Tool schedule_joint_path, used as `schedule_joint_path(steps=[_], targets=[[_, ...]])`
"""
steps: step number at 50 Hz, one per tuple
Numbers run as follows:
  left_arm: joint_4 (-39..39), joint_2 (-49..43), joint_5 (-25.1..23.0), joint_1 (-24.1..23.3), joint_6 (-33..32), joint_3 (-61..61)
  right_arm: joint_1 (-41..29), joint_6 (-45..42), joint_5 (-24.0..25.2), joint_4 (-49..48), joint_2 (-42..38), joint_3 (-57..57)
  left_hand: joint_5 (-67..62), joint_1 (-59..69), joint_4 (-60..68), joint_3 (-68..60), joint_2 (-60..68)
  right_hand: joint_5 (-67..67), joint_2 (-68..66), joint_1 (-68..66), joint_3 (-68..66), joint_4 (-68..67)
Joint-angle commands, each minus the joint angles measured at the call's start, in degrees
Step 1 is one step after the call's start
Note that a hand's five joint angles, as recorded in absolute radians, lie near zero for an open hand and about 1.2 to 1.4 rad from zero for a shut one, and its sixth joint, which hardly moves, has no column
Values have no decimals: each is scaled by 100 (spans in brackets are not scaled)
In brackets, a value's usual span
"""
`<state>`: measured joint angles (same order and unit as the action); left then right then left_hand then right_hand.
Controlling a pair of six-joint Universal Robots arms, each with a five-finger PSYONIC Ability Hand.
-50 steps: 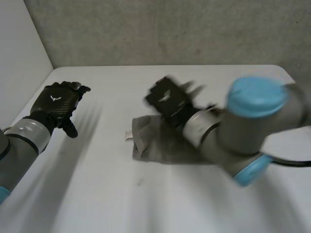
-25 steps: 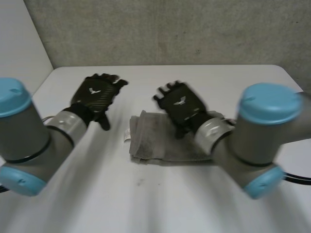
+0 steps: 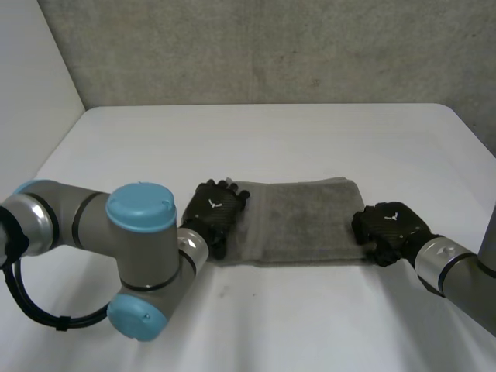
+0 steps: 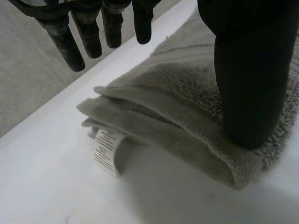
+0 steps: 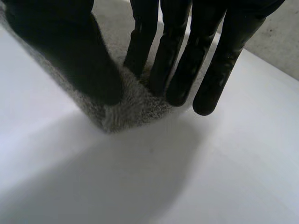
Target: Fold the towel.
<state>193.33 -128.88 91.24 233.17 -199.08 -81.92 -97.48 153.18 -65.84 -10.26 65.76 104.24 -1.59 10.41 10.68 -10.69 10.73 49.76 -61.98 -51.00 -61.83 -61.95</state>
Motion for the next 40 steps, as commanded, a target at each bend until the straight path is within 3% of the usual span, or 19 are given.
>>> schedule_joint_path(steps=[1,10,18,25,31,35,36,37,38,39,40], targets=[[21,381,140,-210,-26,-237,-96,-43,-183,-152,-274,-290,-30,148,121,-121,117,2024,-1802,-2900,-1817,-1805],[12,986,447,-149,27,-377,-386,-130,-728,-134,139,-950,3,115,88,-87,83,2024,-1802,-2900,-1817,-1805],[12,2154,597,272,45,-737,-1863,-122,-816,-134,174,-1908,20,98,71,-70,66,2024,-1802,-2900,-1817,-1805],[12,2798,562,836,36,-1124,-3267,-139,-684,-82,-966,-2610,3,115,88,-87,83,2024,-1802,-2900,-1817,-1805],[30,2825,553,985,159,-1239,-3533,-341,-675,-2,-1627,-2663,-13,131,104,-104,100,2024,-1802,-2900,-1817,-1805],[65,2746,553,994,255,-1125,-3489,-298,-693,-29,-1453,-2690,-14,131,104,-104,100,2024,-1802,-2900,-1817,-1805],[143,2598,544,977,343,-1020,-3471,-219,-754,-63,-1209,-2681,-30,148,121,-121,116,-102,324,-774,309,320],[144,2596,544,976,344,-1019,-3471,-218,-754,-64,-1206,-2681,-30,148,121,-121,117,-123,345,-753,330,342],[231,2405,536,915,413,-897,-3340,-97,-807,-73,-893,-2611,-47,165,138,-137,133,-3654,3876,2778,3861,3872],[310,2220,501,871,466,-748,-3061,87,-816,-64,-594,-2515,-64,182,155,-154,150,-4976,5198,4100,5183,5195],[311,2218,500,871,467,-747,-3058,89,-816,-64,-591,-2514,-64,182,155,-154,150,-4976,5198,4100,5183,5195]])
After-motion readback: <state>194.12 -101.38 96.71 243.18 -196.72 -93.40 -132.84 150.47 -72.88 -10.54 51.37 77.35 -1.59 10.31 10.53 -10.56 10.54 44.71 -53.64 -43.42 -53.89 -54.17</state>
